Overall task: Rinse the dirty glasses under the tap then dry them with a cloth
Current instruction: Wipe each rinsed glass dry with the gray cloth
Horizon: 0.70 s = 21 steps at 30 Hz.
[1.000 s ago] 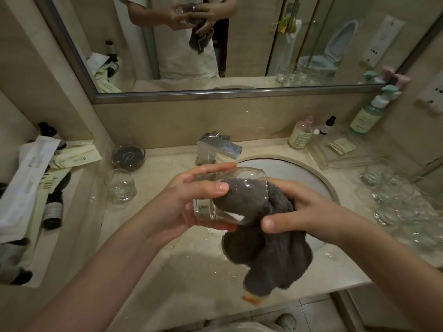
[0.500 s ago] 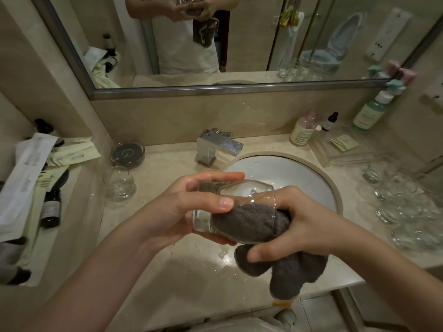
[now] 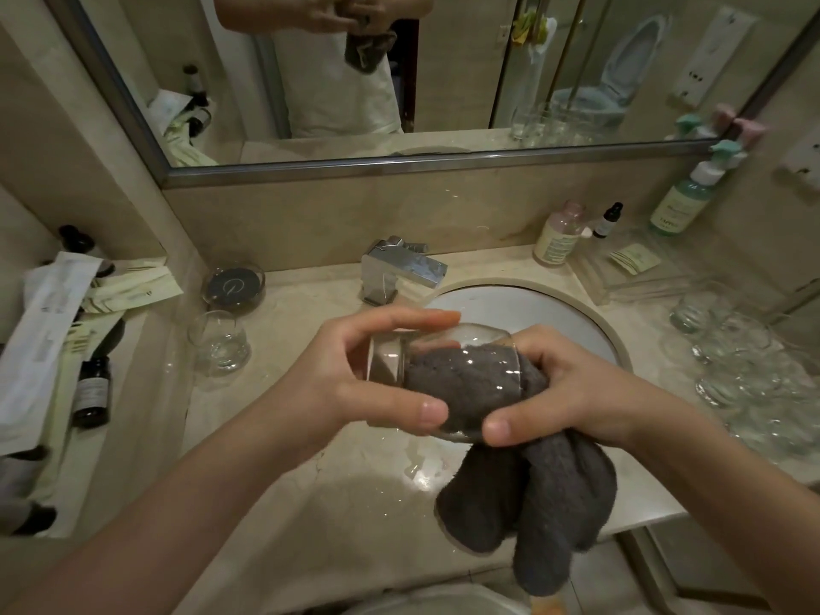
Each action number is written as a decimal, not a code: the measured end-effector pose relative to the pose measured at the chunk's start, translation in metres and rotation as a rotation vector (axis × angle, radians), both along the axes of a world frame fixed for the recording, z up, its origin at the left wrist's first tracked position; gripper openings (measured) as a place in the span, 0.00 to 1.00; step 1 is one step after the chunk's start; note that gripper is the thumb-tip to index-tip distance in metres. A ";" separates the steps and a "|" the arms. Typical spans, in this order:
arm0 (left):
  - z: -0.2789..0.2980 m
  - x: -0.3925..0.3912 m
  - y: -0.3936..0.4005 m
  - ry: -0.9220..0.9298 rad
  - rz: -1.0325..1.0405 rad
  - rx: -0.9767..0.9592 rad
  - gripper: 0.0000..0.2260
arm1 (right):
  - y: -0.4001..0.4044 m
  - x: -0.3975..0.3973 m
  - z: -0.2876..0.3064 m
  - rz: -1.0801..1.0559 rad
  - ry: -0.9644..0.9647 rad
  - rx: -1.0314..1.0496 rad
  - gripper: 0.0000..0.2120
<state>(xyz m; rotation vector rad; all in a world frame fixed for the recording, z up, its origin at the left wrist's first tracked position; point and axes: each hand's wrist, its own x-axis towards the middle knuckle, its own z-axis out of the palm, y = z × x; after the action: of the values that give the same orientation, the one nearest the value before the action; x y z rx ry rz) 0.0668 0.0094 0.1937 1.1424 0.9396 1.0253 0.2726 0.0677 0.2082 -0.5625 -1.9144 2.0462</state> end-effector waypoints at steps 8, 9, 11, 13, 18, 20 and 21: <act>-0.011 0.014 -0.005 -0.162 0.013 -0.276 0.26 | 0.004 0.010 -0.005 -0.002 -0.136 0.203 0.03; -0.011 0.013 -0.005 -0.074 0.007 -0.185 0.28 | 0.004 0.011 -0.008 -0.009 -0.106 0.157 0.03; -0.011 0.007 -0.004 0.310 0.007 0.175 0.32 | 0.004 0.013 -0.014 -0.040 -0.056 0.037 0.03; -0.011 0.004 -0.002 0.531 -0.013 0.418 0.30 | 0.004 0.015 -0.019 -0.052 -0.037 -0.061 0.06; -0.006 0.010 -0.004 0.136 -0.009 0.169 0.26 | 0.003 0.015 -0.012 0.008 -0.034 0.006 0.10; -0.007 0.016 -0.007 -0.039 0.004 -0.078 0.25 | 0.002 0.013 -0.007 0.054 -0.056 0.065 0.07; -0.008 0.018 -0.008 -0.101 0.008 -0.180 0.24 | 0.001 0.013 -0.005 0.069 -0.075 0.101 0.07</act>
<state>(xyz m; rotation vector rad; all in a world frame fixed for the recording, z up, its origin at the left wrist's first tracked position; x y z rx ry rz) 0.0844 0.0016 0.1862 0.9300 0.9362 0.9750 0.2858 0.0689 0.2033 -0.5634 -2.0950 1.9817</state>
